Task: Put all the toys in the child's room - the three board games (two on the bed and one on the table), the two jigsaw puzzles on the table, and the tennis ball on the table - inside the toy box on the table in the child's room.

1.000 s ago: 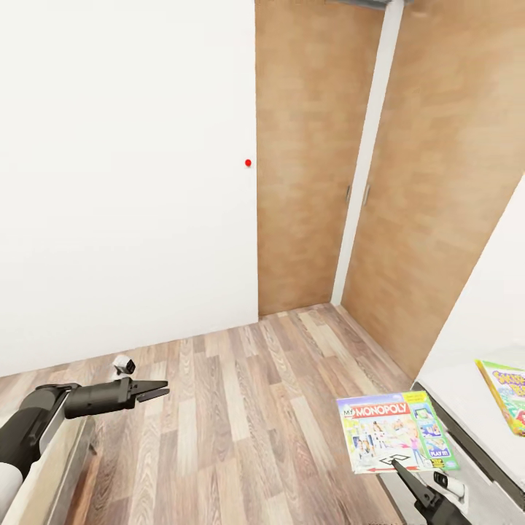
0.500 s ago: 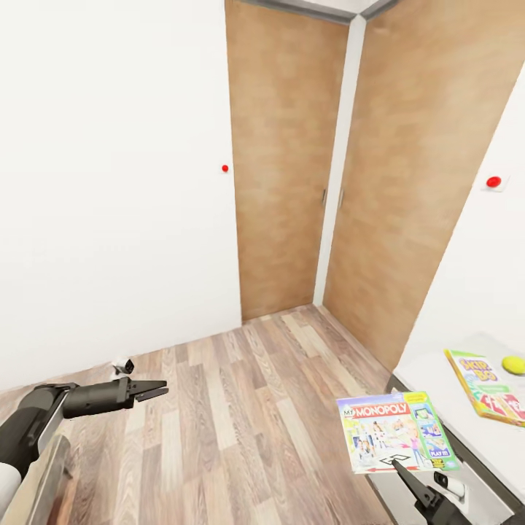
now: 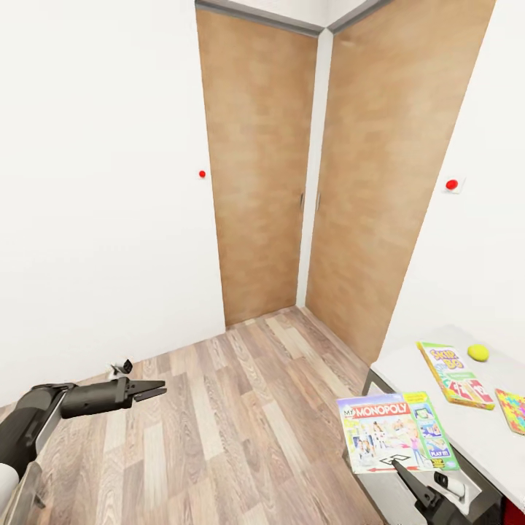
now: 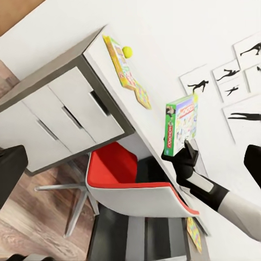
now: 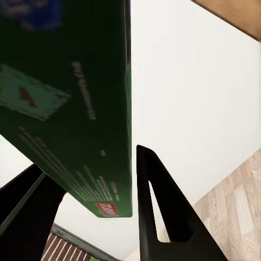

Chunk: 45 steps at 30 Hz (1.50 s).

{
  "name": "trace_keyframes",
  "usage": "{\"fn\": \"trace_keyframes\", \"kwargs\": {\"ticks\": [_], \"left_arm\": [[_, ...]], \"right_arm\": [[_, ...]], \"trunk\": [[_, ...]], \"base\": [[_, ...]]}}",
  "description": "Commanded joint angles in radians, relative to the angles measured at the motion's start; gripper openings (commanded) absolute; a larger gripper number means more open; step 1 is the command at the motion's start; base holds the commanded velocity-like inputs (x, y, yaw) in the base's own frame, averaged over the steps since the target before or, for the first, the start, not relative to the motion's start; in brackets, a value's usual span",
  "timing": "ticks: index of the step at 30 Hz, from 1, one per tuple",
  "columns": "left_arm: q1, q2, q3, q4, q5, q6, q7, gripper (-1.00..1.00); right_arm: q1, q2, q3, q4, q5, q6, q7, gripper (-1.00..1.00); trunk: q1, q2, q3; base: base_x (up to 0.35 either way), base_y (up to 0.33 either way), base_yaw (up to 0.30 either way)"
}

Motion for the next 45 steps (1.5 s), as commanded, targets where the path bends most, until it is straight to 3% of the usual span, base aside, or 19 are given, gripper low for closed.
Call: {"fn": "trace_keyframes", "kwargs": {"ticks": [1, 12, 17, 20, 41, 45], "left_arm": [[-0.001, 0.001, 0.000, 0.000, 0.000, 0.010, -0.004, 1.00], [-0.002, 0.021, 0.001, 0.000, 0.000, 0.010, -0.004, 1.00], [-0.002, 0.024, 0.001, 0.000, 0.000, 0.010, -0.004, 1.00], [-0.002, 0.024, 0.001, 0.000, 0.000, 0.010, -0.004, 1.00], [-0.002, 0.025, 0.001, 0.000, 0.001, 0.008, -0.004, 1.00], [-0.002, 0.024, 0.000, 0.000, 0.001, 0.008, -0.004, 1.00]], "right_arm": [[-0.001, 0.001, 0.000, 0.000, -0.001, 0.010, 0.003, -1.00], [-0.002, 0.004, 0.003, -0.015, 0.010, 0.013, -0.017, -1.00], [0.006, 0.008, 0.009, -0.159, 0.012, 0.075, -0.168, -1.00], [0.009, 0.010, 0.013, -0.203, 0.005, 0.093, -0.213, -1.00], [0.011, 0.011, 0.017, -0.234, 0.006, 0.125, -0.229, -1.00], [0.010, 0.012, 0.028, -0.326, 0.016, 0.166, -0.238, -1.00]], "trunk": [[0.001, -0.002, -0.002], [0.001, -0.002, -0.001], [0.001, -0.002, -0.001], [0.001, -0.002, -0.001], [0.001, -0.002, -0.001], [0.001, -0.002, -0.001]], "base": [[0.000, 0.000, -0.081], [0.000, 0.000, -0.015], [0.000, 0.000, 0.000], [0.000, 0.000, 0.000], [0.000, 0.000, 0.000], [0.000, 0.000, 0.000]]}}
